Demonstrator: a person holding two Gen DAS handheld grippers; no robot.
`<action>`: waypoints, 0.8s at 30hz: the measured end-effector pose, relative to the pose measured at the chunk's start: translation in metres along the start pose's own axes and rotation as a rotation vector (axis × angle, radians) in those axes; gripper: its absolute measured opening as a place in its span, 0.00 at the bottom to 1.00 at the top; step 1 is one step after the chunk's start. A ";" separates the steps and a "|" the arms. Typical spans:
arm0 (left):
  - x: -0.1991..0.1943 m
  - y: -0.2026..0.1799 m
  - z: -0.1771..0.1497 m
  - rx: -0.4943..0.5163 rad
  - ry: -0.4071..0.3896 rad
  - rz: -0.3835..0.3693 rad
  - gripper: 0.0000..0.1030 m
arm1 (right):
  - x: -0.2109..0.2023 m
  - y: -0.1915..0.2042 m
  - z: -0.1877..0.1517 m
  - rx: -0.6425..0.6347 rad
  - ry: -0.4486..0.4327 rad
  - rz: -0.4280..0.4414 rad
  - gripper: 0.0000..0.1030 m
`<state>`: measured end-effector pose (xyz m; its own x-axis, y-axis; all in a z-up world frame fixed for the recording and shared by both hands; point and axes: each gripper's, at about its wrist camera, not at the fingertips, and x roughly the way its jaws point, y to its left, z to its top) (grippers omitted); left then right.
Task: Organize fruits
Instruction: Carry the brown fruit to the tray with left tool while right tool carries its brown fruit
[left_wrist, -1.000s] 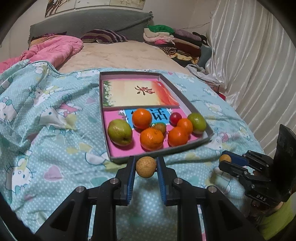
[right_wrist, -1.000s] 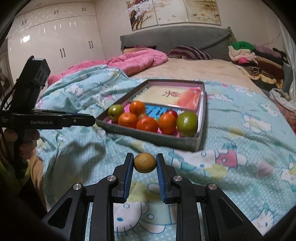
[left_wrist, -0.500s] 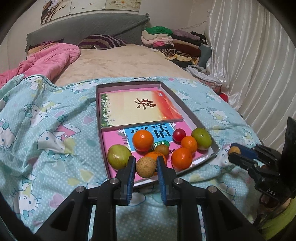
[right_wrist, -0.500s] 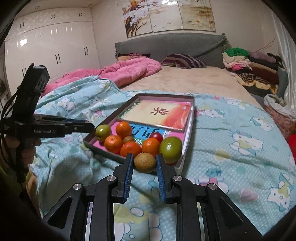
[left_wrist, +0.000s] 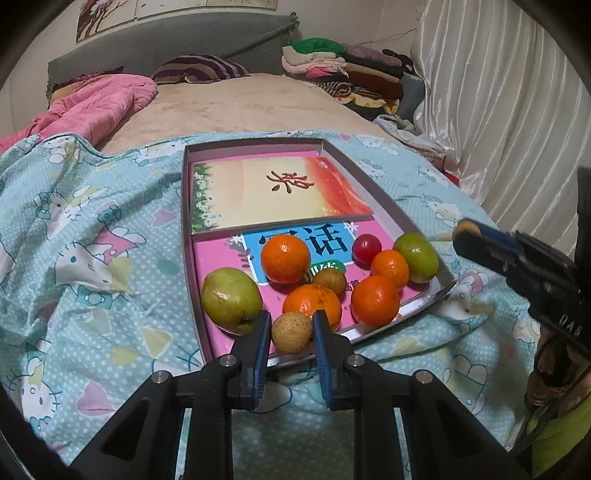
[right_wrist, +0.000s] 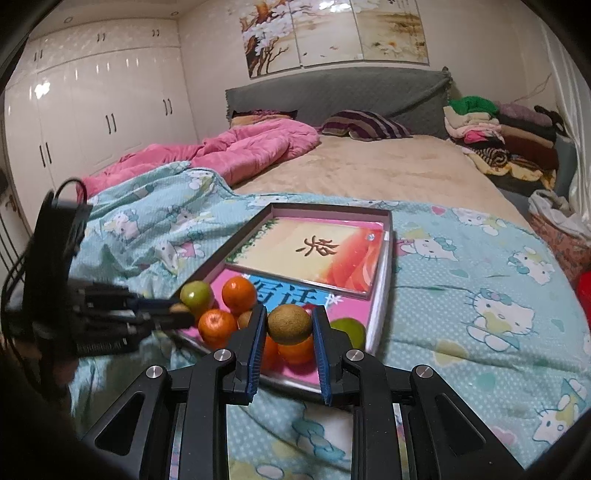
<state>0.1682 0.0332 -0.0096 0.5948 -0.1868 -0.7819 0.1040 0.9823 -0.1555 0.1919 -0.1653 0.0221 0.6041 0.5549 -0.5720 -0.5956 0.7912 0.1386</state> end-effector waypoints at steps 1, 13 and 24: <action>0.001 0.000 0.000 0.000 0.002 0.001 0.23 | 0.001 0.000 0.000 0.001 0.001 0.000 0.24; 0.009 0.006 -0.003 -0.008 0.009 0.026 0.23 | 0.015 0.003 -0.016 -0.020 0.038 -0.021 0.24; 0.009 0.008 -0.004 -0.012 0.009 0.026 0.23 | 0.018 0.005 -0.021 -0.014 0.039 -0.008 0.24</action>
<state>0.1718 0.0392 -0.0204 0.5898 -0.1618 -0.7912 0.0792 0.9866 -0.1427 0.1885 -0.1564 -0.0041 0.5882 0.5379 -0.6039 -0.5982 0.7919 0.1228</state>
